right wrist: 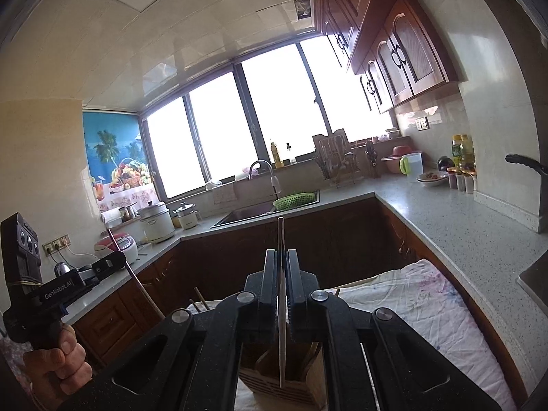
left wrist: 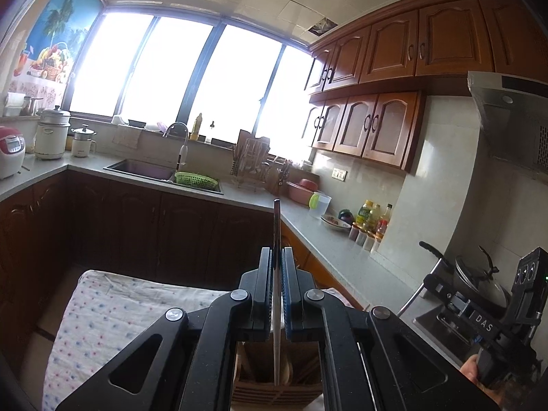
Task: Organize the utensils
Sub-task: 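Lower both chopsticks into the wooden holder and open both grippers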
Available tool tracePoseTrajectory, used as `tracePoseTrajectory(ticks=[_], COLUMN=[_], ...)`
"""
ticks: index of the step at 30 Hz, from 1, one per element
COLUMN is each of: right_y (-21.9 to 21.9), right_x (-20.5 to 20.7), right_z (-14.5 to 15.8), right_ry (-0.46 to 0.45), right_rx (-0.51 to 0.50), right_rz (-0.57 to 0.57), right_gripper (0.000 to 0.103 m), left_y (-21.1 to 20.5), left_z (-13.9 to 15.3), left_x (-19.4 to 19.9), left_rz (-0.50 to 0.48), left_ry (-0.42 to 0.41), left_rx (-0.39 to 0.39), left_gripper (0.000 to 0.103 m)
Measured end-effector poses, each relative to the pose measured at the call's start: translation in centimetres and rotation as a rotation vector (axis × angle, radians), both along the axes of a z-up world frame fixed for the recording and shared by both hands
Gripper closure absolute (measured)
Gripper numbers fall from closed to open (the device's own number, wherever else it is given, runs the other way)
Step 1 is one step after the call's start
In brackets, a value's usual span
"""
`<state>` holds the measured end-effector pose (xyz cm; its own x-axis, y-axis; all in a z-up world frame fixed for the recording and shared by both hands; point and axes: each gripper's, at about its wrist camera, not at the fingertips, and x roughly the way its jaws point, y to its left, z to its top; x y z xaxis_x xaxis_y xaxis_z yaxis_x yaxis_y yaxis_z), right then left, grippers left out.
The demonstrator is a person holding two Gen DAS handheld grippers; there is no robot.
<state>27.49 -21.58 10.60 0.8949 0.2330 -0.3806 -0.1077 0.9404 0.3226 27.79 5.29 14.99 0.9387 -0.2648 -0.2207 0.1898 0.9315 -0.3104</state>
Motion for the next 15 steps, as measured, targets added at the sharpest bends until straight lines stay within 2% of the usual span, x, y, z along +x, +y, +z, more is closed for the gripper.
tracePoseTrajectory(ticks=[6,15], right_y=[0.9,1.4], right_x=[2.3,2.3], right_z=[-2.4,-7.5], right_ry=[0.008,0.069], right_rx=[-0.054,-0.065], right_rz=[-0.026,-0.038], right_gripper=[0.099,0.098], left_y=[-2.0,-3.7], left_z=[-4.5,-10.4], left_x=[4.4,6.2], left_rz=[0.047,0.052], left_ry=[0.010,0.089], left_rx=[0.021,0.045], left_gripper=[0.100,0.100])
